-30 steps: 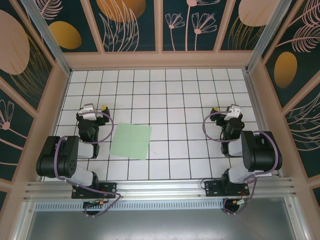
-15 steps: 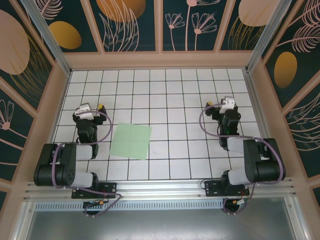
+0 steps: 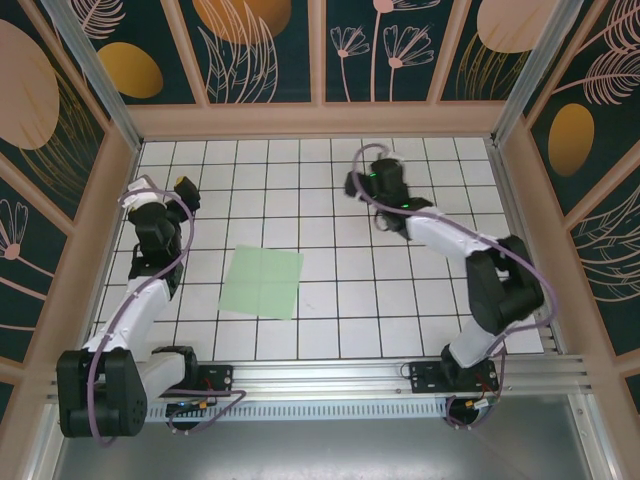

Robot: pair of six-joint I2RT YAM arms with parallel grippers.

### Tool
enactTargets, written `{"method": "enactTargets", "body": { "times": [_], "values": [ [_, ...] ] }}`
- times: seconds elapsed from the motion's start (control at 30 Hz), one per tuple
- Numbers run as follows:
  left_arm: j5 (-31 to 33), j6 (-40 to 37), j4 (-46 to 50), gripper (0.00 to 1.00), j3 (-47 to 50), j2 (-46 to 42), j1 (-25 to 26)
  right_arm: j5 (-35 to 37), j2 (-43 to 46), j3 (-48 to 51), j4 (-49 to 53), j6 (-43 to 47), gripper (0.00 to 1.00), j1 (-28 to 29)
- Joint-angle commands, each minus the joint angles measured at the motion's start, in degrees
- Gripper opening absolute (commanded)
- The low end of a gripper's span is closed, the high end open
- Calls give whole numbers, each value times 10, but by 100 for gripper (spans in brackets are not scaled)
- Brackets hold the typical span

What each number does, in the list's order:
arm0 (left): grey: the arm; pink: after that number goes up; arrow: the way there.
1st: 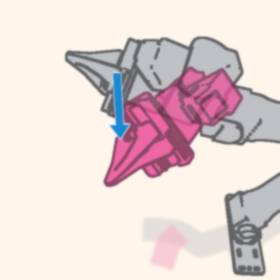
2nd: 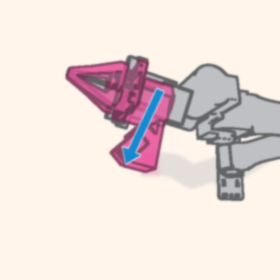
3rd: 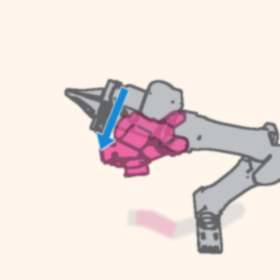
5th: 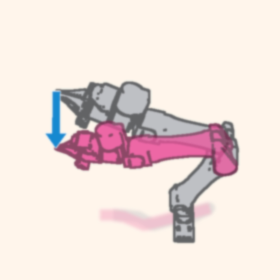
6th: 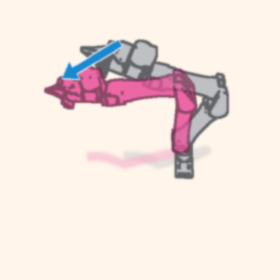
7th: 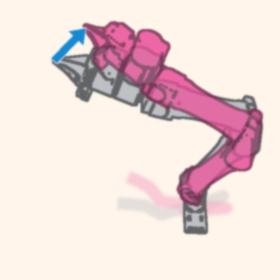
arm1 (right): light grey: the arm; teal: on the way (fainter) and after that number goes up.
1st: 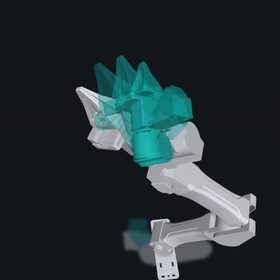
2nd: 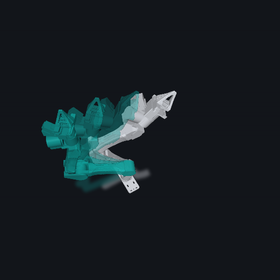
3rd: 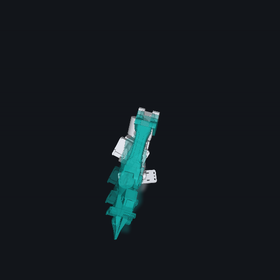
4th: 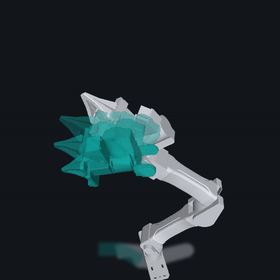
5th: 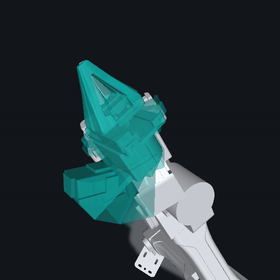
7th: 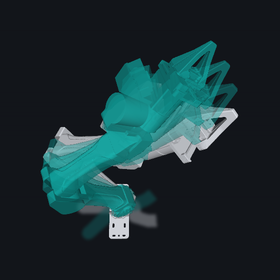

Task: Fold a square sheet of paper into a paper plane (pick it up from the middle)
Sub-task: Move the square sheet of paper to the center of the table.

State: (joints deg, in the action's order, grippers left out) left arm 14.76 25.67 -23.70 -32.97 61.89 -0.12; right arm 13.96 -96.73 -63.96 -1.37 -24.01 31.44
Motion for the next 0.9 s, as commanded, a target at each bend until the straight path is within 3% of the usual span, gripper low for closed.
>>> {"method": "enactTargets", "body": {
  "times": [0.0, 0.13, 0.27, 0.5, 0.87],
  "values": [
    [-17, 40, 111, 99, -26, -9, -4, 35, -65, -59, 103, -2, 99, 98],
    [-22, 41, 150, 99, -52, 6, -3, 65, -155, -130, 131, 66, 99, 193],
    [-13, 46, 171, 98, -66, 18, -3, 47, -214, -180, 137, 139, 99, 244],
    [20, 57, 184, 98, -70, 21, -3, 25, -285, -249, 159, 170, 99, 254],
    [25, 62, 191, 98, -72, 27, -3, 114, -305, -240, 210, 137, 99, 205]
  ]
}}
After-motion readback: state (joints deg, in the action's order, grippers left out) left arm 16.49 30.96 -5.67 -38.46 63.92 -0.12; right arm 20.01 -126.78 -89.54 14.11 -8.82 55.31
